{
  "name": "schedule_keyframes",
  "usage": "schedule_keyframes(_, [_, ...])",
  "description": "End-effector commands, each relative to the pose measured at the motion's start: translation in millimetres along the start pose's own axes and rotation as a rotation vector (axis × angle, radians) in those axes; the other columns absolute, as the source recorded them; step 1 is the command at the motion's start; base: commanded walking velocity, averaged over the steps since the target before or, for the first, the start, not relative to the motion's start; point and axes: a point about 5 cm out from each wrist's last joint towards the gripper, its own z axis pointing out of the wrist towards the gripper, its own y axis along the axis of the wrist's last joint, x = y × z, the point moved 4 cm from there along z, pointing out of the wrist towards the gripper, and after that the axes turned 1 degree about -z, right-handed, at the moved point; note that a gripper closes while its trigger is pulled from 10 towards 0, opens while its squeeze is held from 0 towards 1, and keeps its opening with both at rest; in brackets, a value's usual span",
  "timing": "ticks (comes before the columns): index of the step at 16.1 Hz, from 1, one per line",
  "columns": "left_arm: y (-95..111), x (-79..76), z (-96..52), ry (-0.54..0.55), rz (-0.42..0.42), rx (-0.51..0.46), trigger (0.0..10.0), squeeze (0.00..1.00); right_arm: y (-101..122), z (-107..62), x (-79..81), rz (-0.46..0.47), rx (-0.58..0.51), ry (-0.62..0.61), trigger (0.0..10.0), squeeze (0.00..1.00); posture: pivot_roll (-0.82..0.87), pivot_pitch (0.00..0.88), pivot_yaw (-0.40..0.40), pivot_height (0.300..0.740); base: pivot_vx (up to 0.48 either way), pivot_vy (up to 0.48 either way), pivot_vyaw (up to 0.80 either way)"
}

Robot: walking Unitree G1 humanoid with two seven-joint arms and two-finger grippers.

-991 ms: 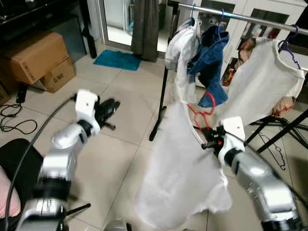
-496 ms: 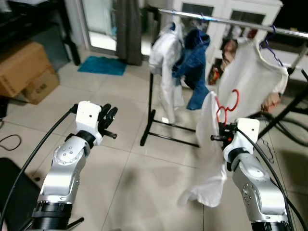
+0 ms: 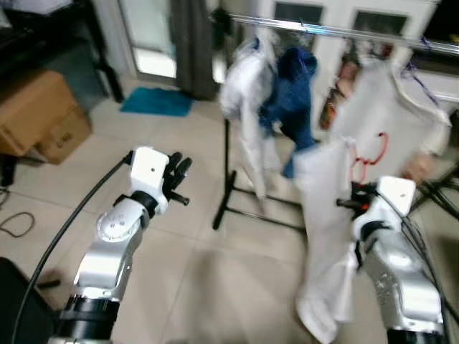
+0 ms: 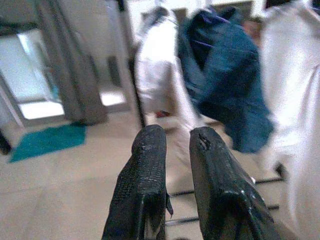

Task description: Hang hanger

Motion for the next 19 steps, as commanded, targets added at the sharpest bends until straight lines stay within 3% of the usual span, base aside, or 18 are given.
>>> schedule_keyframes(1, [-2, 7.7, -3.0, 0.02, 0.003, 0.012, 10.0, 0.0, 11, 1.4, 10.3, 0.001, -0.049, 0.032, 10.0, 0.0, 0.05, 0.0, -0.015, 0.74, 0.454, 0.0, -0.8])
schedule_keyframes(5, [-2, 5.3, -3.3, 0.008, 0.005, 0.016, 10.0, 0.0, 16, 4.3, 5.9, -0.011, -0.063, 0.031, 10.0, 0.0, 0.05, 0.0, -0.016, 0.74, 0.459, 0.0, -0.77])
schedule_keyframes(11, [-1, 4.1, -2.9, -0.002, 0.014, 0.017, 10.0, 0.0, 18, 6.3, 7.5, -0.031, -0.063, 0.085, 10.0, 0.0, 0.05, 0.0, -0.015, 0.74, 0.46, 0.0, 0.0])
schedule_keyframes(13, [0, 1.9, -2.4, -0.011, 0.024, 0.015, 10.0, 0.0, 17, 4.8, 19.3, -0.03, -0.04, 0.181, 10.0, 0.0, 0.05, 0.0, -0.017, 0.74, 0.458, 0.0, 0.0])
schedule_keyframes(15, [2, -0.3, -2.1, -0.019, 0.034, 0.011, 10.0, 0.0, 15, -0.2, 39.4, -0.087, -0.023, 0.303, 10.0, 0.0, 0.05, 0.0, -0.019, 0.74, 0.454, 0.0, 0.8])
schedule_keyframes(19, [3, -3.7, -2.3, -0.031, 0.043, 0.007, 10.0, 0.0, 14, -2.9, 45.4, -0.06, -0.02, 0.344, 10.0, 0.0, 0.05, 0.0, -0.024, 0.74, 0.457, 0.0, 0.78])
